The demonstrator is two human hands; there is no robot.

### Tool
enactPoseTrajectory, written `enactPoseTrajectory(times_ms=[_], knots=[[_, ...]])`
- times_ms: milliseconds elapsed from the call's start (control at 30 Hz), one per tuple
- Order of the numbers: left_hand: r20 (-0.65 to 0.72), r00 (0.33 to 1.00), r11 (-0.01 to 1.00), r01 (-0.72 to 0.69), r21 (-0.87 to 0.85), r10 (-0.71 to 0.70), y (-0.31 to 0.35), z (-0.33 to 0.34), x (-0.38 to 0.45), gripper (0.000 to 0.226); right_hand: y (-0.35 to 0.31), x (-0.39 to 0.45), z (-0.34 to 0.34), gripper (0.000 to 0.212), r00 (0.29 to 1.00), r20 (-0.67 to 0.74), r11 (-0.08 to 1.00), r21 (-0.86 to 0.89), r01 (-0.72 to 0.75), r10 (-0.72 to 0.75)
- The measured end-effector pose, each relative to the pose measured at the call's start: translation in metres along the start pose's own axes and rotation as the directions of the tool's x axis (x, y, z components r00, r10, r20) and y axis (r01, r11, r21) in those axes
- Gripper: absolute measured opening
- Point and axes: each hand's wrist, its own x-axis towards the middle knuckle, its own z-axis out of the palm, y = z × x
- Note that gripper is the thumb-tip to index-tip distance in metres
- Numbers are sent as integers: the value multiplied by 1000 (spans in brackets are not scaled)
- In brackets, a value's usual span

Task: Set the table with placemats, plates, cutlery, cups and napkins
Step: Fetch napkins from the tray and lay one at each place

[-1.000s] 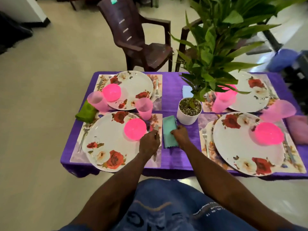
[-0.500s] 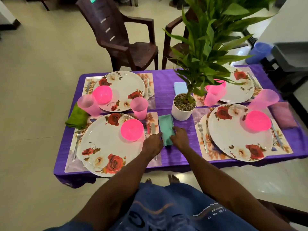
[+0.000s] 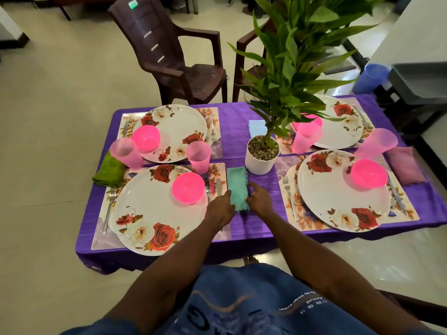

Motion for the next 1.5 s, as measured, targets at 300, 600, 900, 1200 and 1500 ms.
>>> enactPoseTrajectory(times_ms=[300,600,900,1200,1500], knots=[[20,1000,999,0,-45,1,0,-1,-6,39,1,4,-3,46,997,72,996,-81,33,-28],[-102,995,997,-9,-76,1,-8,-1,-13,39,-7,-14,0,35,995,-88,998,-42,-54,50],[-277,960,992,-69,-103,38,-37,-8,-38,24,-43,-45,34,16,985,-128,987,-129,100,-117],[-510,846,987,107,-121,-154,-98,-20,-91,50,-75,-70,90,15,941,95,916,-215,338,-324],[-436,814,923,346,-169,-385,-132,-31,-129,29,-107,-86,128,13,886,216,884,-143,445,-411]])
